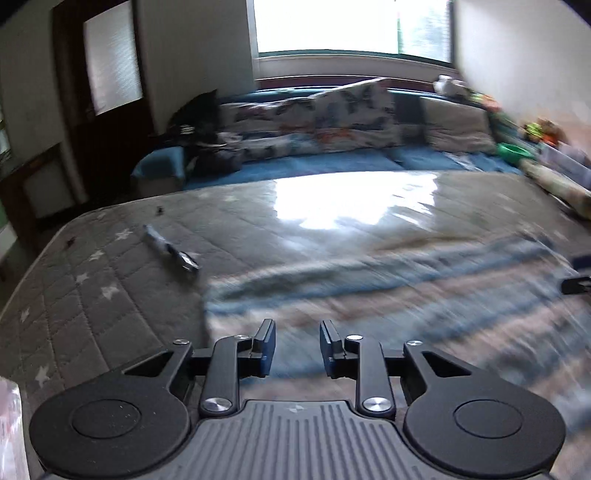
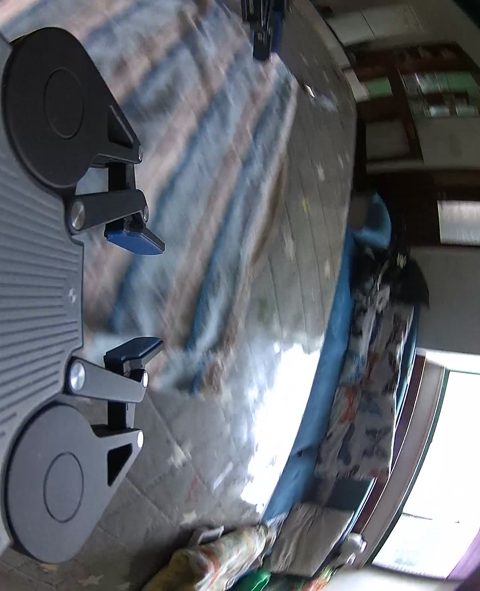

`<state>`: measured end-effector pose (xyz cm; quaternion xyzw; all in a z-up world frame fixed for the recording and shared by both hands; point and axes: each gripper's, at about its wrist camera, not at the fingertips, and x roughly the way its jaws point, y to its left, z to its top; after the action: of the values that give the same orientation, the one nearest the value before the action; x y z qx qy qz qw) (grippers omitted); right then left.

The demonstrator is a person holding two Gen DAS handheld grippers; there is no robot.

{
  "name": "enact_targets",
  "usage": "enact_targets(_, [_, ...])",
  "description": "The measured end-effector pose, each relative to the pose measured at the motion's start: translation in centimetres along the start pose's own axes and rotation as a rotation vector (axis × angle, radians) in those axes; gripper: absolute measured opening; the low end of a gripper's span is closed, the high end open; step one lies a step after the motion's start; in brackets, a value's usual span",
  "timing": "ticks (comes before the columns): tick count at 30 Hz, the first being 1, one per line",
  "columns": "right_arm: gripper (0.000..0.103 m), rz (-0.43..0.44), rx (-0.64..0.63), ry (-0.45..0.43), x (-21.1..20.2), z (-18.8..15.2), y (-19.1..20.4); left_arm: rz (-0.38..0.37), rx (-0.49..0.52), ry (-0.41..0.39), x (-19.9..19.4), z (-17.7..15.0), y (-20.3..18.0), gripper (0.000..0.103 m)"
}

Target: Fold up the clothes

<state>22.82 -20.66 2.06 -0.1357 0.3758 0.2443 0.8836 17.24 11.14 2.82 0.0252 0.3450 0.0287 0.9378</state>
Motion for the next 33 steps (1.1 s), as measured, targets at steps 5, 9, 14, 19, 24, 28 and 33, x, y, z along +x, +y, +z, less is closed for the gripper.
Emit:
enact_targets(5, [0.050, 0.052, -0.054, 0.022, -2.5, -2.7, 3.1, -0.037, 0.037, 0.004, -2.9, -3.3, -2.1, 0.029])
enact_targets(9, [0.050, 0.035, -0.057, 0.026, -3.9, -5.1, 3.5, -0.005, 0.011, 0.013, -4.3, -5.7, -1.4, 0.029])
enact_targets(14, [0.051, 0.003, 0.014, 0.004, -6.0, -7.6, 1.8, 0.036, -0.051, 0.006, -5.7, -7.1, 0.2, 0.029])
enact_targets(19, [0.051, -0.038, 0.103, -0.004, -7.7, -9.7, -0.1, 0.054, -0.096, 0.002, -6.5, -7.7, 1.0, 0.029])
enact_targets(24, [0.050, -0.092, 0.069, -0.078, -9.5, -10.0, 1.2, 0.063, -0.103, -0.016, -8.0, -8.3, 0.3, 0.033])
enact_targets(28, [0.050, -0.023, 0.048, -0.109, -9.6, -9.5, 3.0, 0.057, -0.087, -0.032, -9.1, -9.1, -0.4, 0.040])
enact_targets(33, [0.051, 0.021, 0.059, -0.082, -8.0, -9.9, 3.8, 0.067, -0.112, -0.020, -9.7, -10.3, 0.1, 0.040])
